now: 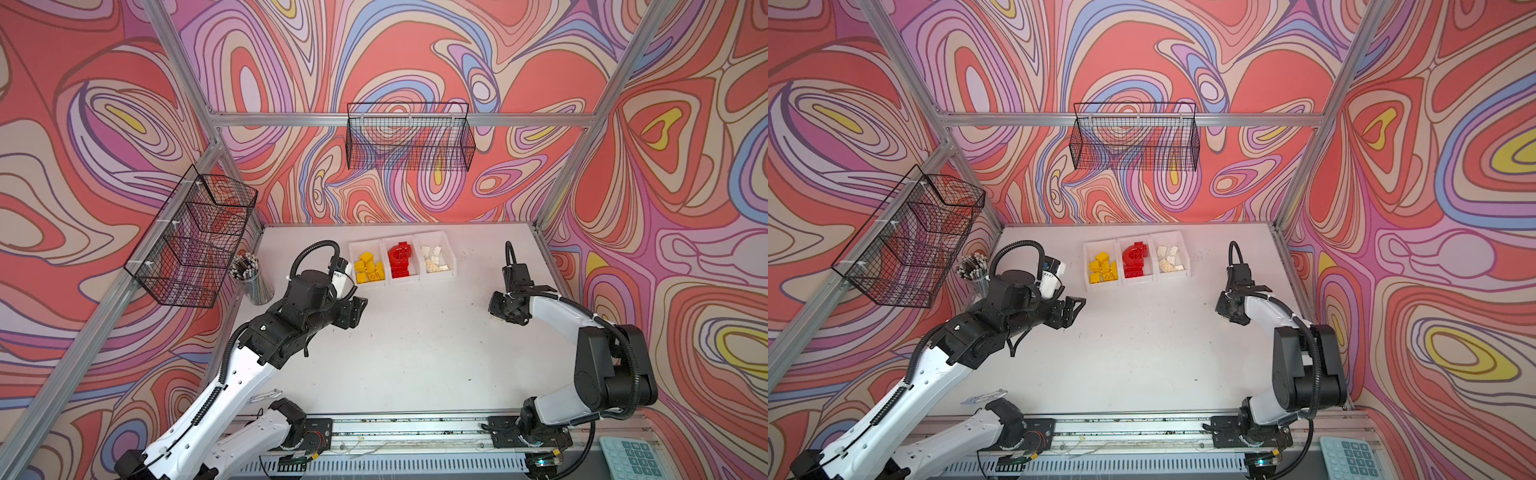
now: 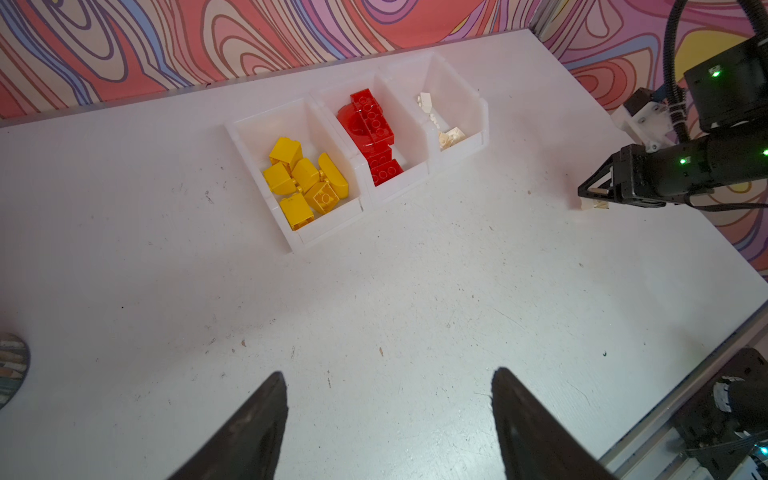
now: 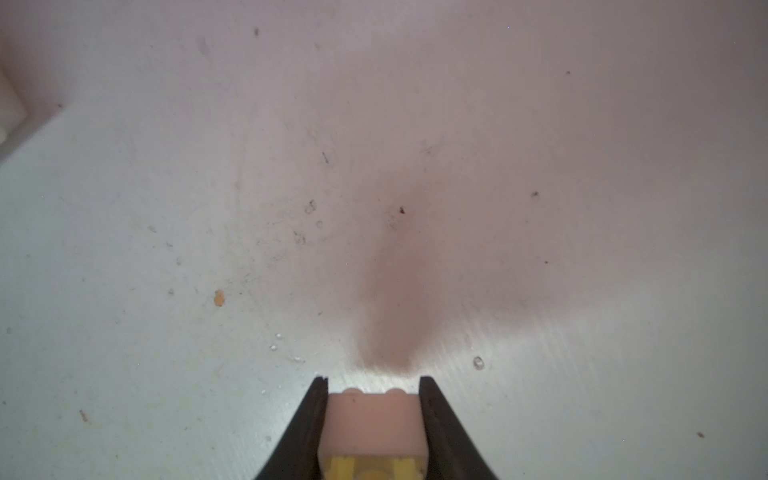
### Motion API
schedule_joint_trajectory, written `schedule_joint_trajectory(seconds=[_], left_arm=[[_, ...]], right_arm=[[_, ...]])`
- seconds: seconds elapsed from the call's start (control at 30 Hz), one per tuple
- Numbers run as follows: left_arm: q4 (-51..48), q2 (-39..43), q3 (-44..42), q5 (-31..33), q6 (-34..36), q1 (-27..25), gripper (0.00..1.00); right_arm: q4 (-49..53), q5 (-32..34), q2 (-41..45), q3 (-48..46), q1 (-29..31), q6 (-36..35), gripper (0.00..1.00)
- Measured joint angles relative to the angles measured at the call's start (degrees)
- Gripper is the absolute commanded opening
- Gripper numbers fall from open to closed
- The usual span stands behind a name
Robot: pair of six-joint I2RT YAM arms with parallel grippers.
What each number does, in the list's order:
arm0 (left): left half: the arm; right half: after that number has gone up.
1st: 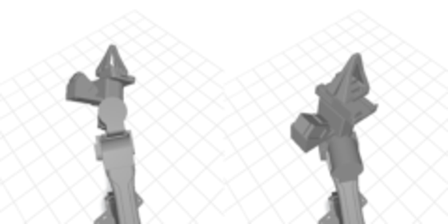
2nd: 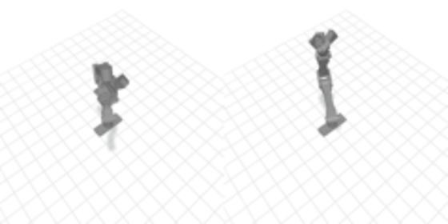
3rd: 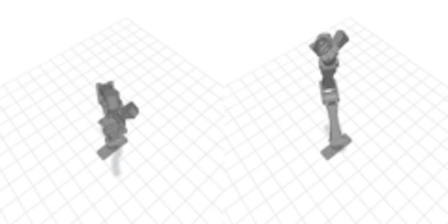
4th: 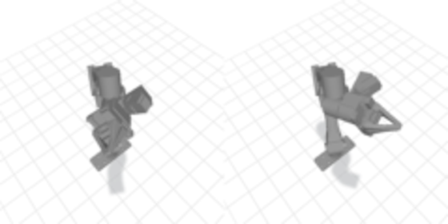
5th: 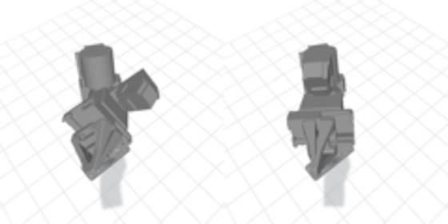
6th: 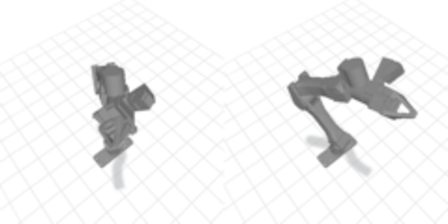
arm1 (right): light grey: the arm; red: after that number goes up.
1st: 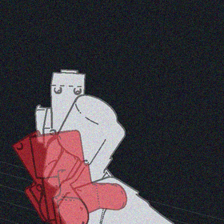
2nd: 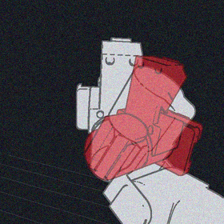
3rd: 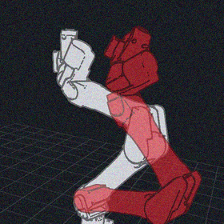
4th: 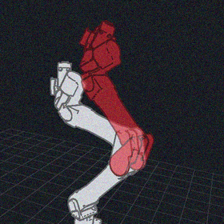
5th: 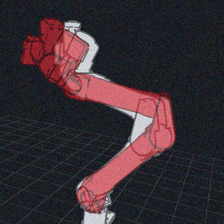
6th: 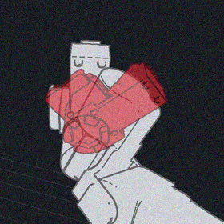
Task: Sort the legos into containers by color
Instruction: 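Carry the small white brick with the right gripper over the farthest compartment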
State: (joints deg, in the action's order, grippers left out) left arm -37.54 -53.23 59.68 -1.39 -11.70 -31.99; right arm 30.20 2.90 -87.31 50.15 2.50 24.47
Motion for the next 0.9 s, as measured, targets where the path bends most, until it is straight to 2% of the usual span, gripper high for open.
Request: schedule_joint_trajectory(seconds=[0.37,0.6,0.73,0.9], left_arm=[[0.0,-0.1,-0.2,0.6,0.2,-0.1,0.77],[0.0,-0.2,-0.2,1.1,0.6,-0.3,0.77],[0.0,-0.3,-0.2,1.4,0.6,-0.3,0.77],[0.0,-0.6,-0.2,1.6,0.7,-0.3,0.77]], right_arm=[[-0.1,-0.4,-5.2,1.2,2.8,0.0,0.27],[-0.1,-1.2,-5.5,2.6,4.1,0.0,0.25],[0.1,-2.8,-5.6,6.4,5.9,0.0,0.25],[0.8,-3.8,-8.2,15.5,10.0,0.0,0.25]])
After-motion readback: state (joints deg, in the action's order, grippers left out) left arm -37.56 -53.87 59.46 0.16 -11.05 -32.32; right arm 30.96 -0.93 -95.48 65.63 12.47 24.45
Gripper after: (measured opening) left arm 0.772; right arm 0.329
